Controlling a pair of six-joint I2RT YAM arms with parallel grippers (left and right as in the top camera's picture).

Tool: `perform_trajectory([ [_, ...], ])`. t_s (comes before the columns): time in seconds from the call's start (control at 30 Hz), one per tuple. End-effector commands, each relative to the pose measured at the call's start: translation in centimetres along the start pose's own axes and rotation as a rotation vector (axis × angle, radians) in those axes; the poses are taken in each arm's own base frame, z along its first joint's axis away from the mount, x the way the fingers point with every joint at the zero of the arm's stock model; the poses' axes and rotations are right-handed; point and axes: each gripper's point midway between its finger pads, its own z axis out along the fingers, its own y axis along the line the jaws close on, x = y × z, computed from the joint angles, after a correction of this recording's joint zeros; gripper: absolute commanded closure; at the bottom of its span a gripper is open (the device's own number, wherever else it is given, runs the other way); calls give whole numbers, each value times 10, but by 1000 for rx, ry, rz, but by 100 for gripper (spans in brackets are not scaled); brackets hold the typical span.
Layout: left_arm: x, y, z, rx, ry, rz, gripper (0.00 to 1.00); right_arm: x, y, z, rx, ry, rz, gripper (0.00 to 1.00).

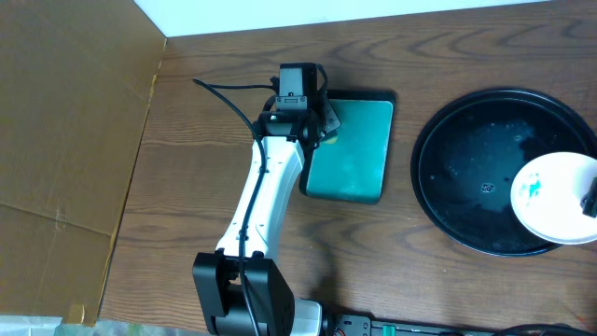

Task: Clean dirty plates on tray and stack at the side

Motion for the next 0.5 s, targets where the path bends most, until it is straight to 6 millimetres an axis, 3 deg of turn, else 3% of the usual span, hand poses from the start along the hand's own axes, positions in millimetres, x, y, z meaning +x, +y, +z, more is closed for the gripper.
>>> perform_trajectory([
  [0.0, -1, 2, -1, -5, -4, 2, 92, 2, 3, 2, -3, 1, -17, 57],
  [0.17, -1, 2, -1, -5, -4, 2, 92, 2, 2, 5, -2, -4, -18, 96],
  [0.47, -1, 2, -1, -5, -5, 2, 93, -3, 11, 5, -52, -22, -24, 99],
])
